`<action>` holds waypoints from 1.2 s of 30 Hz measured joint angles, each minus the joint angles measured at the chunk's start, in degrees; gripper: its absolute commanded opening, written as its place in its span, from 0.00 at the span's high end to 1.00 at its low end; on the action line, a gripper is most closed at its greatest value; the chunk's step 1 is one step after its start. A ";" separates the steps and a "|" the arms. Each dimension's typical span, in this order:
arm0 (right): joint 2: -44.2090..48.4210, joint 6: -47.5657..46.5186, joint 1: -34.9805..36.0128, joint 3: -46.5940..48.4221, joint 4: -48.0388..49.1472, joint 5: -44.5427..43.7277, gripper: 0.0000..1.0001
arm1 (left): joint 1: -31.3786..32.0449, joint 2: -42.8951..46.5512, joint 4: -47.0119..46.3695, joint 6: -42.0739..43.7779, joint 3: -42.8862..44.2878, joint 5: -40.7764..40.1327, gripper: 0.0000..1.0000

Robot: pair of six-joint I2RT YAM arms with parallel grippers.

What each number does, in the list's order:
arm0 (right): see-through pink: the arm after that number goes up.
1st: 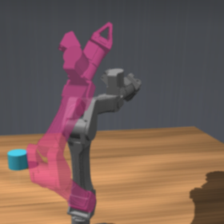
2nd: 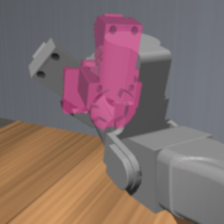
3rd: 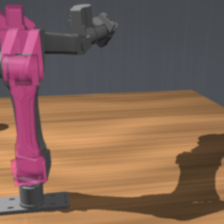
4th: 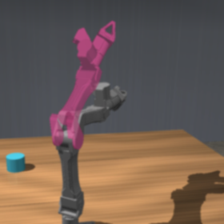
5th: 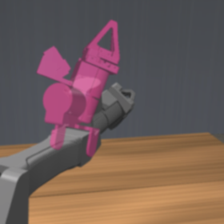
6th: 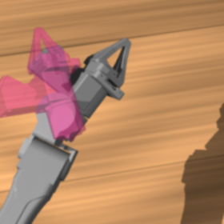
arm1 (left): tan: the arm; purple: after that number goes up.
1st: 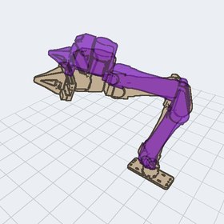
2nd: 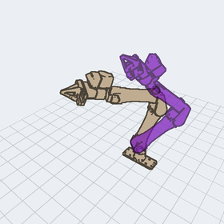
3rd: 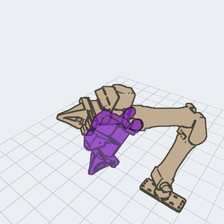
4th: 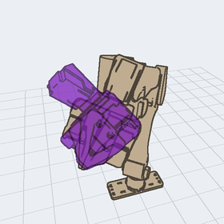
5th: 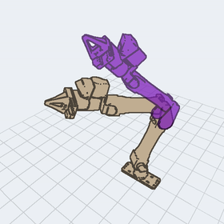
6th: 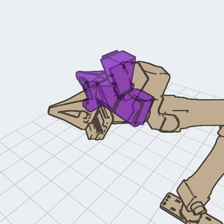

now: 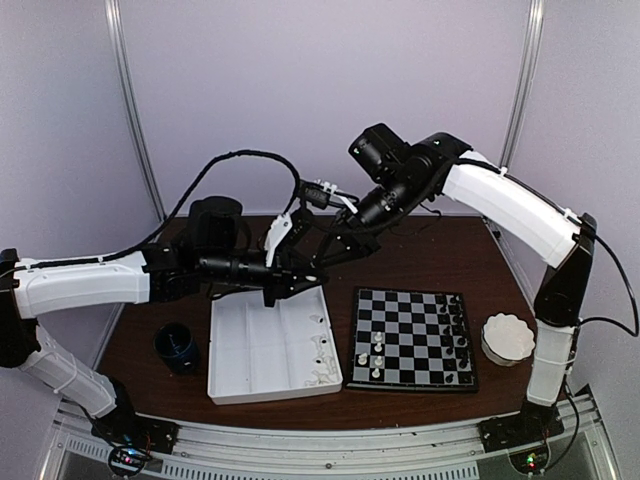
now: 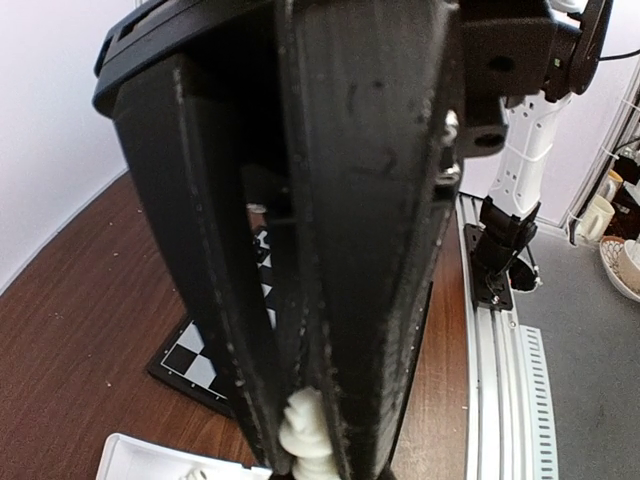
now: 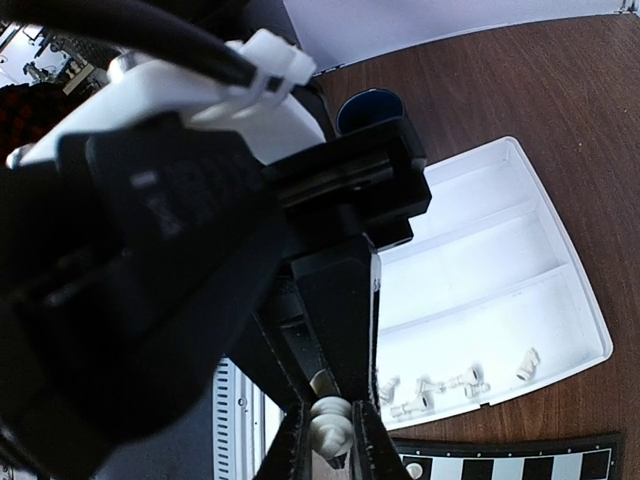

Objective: Set up the chess pieces on the board
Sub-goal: Pass from the left arm to the right, then place the queen at d2.

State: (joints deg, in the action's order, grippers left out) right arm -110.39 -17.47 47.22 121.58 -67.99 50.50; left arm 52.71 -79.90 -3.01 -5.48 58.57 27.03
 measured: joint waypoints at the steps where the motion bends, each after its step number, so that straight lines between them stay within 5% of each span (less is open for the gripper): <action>1: 0.00 -0.07 0.00 0.00 0.02 -0.04 0.98 | 0.00 -0.02 0.04 -0.04 0.00 0.00 0.85; 6: 0.00 -0.09 -0.04 0.24 0.22 -0.17 1.00 | 0.24 -0.04 -0.24 0.42 -0.02 -0.48 0.55; 16: 4.31 -1.84 -5.38 -4.74 1.75 -1.92 1.00 | 0.39 6.60 2.71 3.02 -2.56 -9.46 0.23; 26: 14.14 -9.77 -9.57 -31.19 11.04 -16.63 1.00 | -7.21 0.87 16.85 0.59 12.76 -21.16 0.34; 36: 9.60 -14.25 -6.82 -33.66 15.02 -25.81 1.00 | -20.85 -0.55 16.70 -10.34 4.00 -24.06 0.35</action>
State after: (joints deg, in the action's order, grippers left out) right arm -100.79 -31.73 40.40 87.92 -52.97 24.69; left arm 31.86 -80.44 13.69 -15.81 62.57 2.96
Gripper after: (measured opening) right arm 0.105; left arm 0.652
